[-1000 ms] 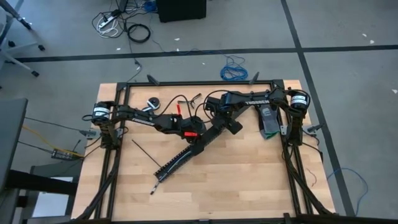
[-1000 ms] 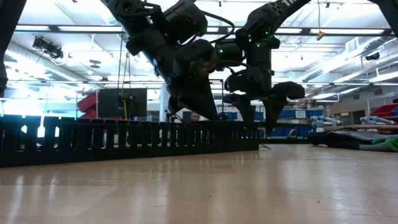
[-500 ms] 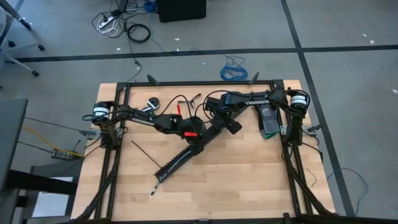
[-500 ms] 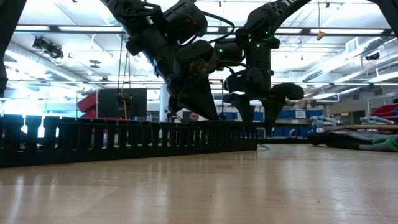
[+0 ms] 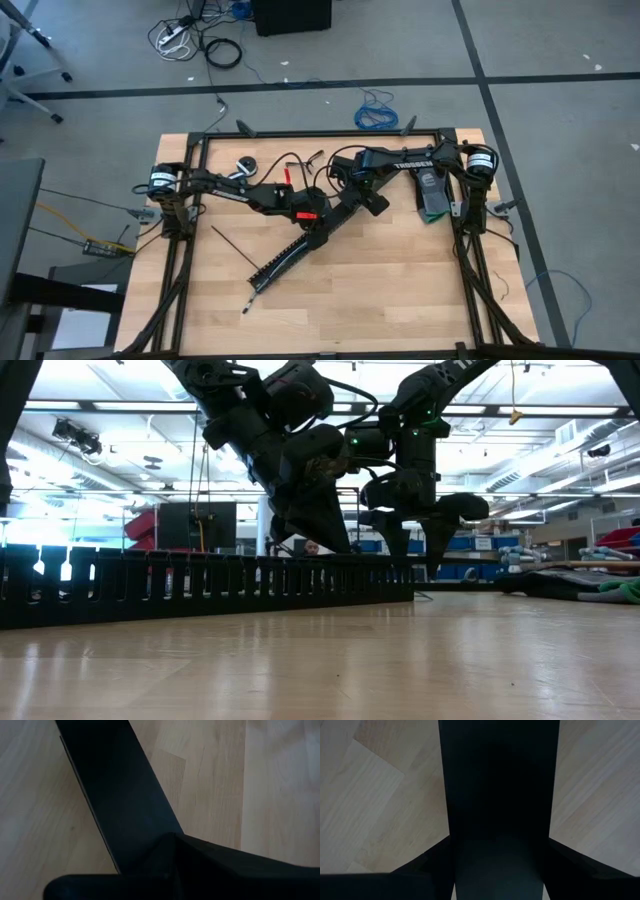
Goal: Ziptie cables
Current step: Insert the black cover of the black cable duct
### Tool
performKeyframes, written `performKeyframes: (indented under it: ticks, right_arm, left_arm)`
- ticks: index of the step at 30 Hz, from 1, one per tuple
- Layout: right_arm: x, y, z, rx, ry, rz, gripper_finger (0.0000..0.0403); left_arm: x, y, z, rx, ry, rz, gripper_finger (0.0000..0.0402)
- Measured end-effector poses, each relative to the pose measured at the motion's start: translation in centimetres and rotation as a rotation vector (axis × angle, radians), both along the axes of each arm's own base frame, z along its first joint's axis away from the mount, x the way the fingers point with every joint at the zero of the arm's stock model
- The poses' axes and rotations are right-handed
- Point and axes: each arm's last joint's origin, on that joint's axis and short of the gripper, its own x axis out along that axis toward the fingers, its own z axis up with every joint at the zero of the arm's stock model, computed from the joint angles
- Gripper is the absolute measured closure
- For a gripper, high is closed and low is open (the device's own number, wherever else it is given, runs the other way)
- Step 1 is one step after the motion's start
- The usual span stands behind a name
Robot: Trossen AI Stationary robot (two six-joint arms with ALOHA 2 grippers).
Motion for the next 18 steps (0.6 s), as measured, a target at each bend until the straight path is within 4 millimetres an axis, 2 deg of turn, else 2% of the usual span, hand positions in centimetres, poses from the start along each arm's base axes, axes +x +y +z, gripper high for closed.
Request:
performKeyframes:
  ticks: [3,10,18]
  right_arm:
    - [0.0,0.0,0.0,0.002,0.001,0.000,0.0174]
    - [0.0,0.0,0.0,0.017,0.000,0.005,0.0174]
    - [-0.1,-0.2,0.0,0.027,-0.003,0.009,0.0174]
  left_arm:
    - [-0.1,0.0,-0.2,-0.015,-0.014,0.010,0.0402]
    - [-1.1,-0.3,-2.2,-0.148,-0.114,0.081,0.0402]
    - [-1.1,-0.5,-2.4,-0.158,-0.133,0.083,0.0402]
